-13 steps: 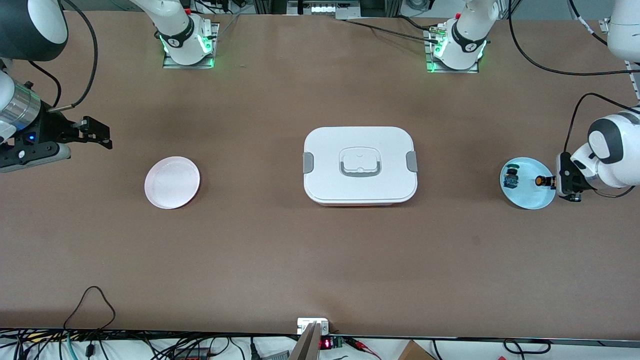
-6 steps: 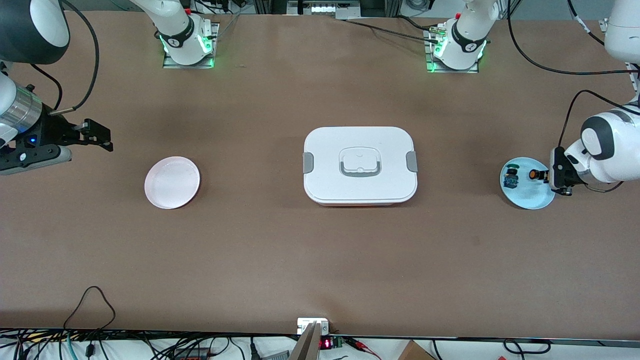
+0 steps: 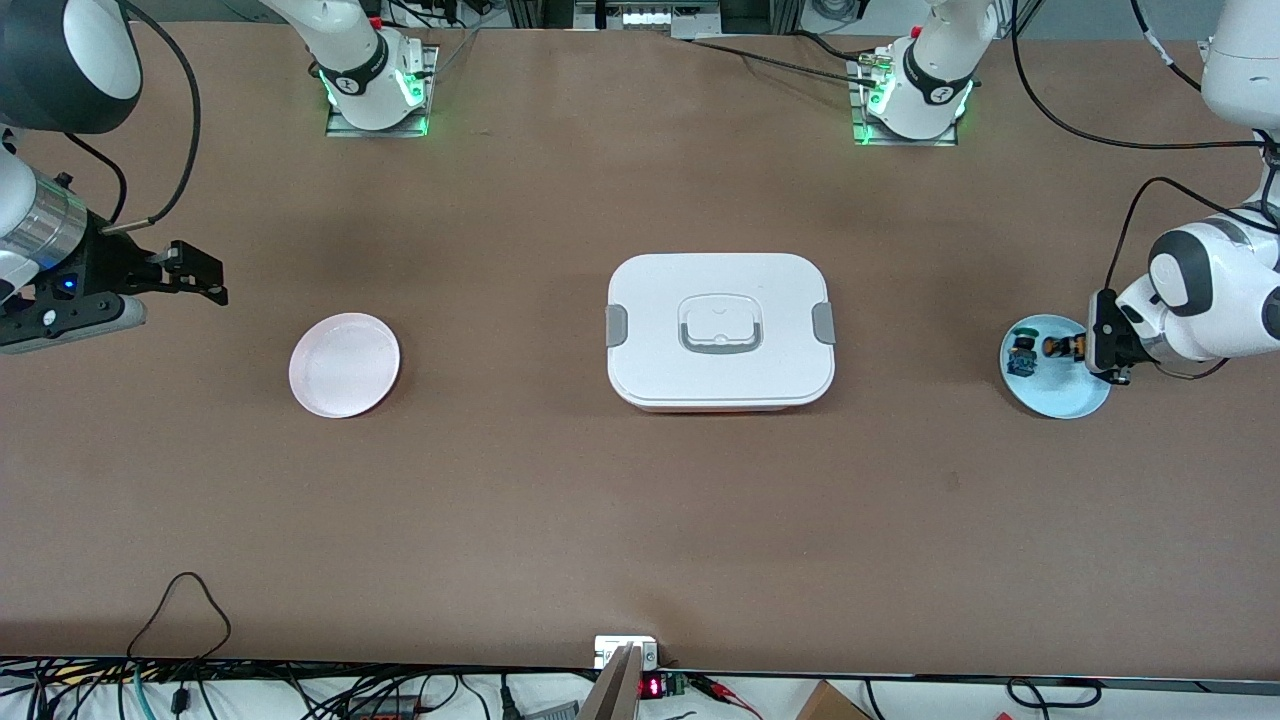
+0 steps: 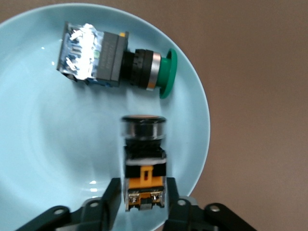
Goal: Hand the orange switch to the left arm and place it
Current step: 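Open the left gripper to release the orange switch on the plate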
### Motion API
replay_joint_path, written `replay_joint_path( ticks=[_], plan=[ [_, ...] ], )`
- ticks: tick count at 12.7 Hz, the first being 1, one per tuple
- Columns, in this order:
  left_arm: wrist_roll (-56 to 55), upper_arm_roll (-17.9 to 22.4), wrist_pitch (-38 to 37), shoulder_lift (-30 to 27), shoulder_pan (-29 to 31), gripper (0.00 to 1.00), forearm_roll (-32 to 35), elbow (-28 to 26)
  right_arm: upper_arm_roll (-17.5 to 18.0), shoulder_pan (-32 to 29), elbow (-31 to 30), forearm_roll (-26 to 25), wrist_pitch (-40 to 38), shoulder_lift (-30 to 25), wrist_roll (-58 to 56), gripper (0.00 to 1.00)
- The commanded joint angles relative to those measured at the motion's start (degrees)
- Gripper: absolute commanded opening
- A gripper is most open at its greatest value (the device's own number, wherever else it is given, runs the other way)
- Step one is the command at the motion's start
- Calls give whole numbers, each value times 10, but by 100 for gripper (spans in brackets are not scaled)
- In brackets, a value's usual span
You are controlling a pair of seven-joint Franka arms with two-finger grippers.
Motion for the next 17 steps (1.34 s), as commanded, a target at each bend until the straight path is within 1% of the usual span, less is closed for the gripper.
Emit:
replay_joint_path(
  ticks=[1,4,5,6,8,9,11,12,15,16,17],
  plan=[
    [15,-7,-13,-31,6,100,-25,-11,1,4,12,1,-4,4,7,100],
    [15,-12,-52,-59,1,100,-26,-5,1,4,12,0,-9,4,8,100],
    [14,-15,-87,-91,0,100,-26,5,1,20,11,-8,-10,4,32,100],
    [14,-16,-98,-106,-4,100,-26,8,1,24,11,-8,-11,4,62,100],
    [13,-20,-134,-131,-15,100,-26,40,1,26,11,-9,-11,5,71,100],
    [12,-25,-156,-139,-19,100,-32,62,1,26,12,-10,-10,8,69,100],
    [9,-25,-204,-149,-31,100,-67,115,1,32,14,-41,-9,11,48,100],
    [3,-26,-221,-155,-40,100,-80,141,1,38,17,-46,-7,11,49,100],
    [-53,-25,-271,-174,-65,100,-87,214,1,38,21,-44,-5,14,50,100],
    [-75,-25,-277,-181,-68,100,-87,238,1,38,21,-44,-6,14,47,100],
    [-104,-25,-278,-188,-73,100,-87,251,1,38,21,-44,-6,14,47,100]
  ],
)
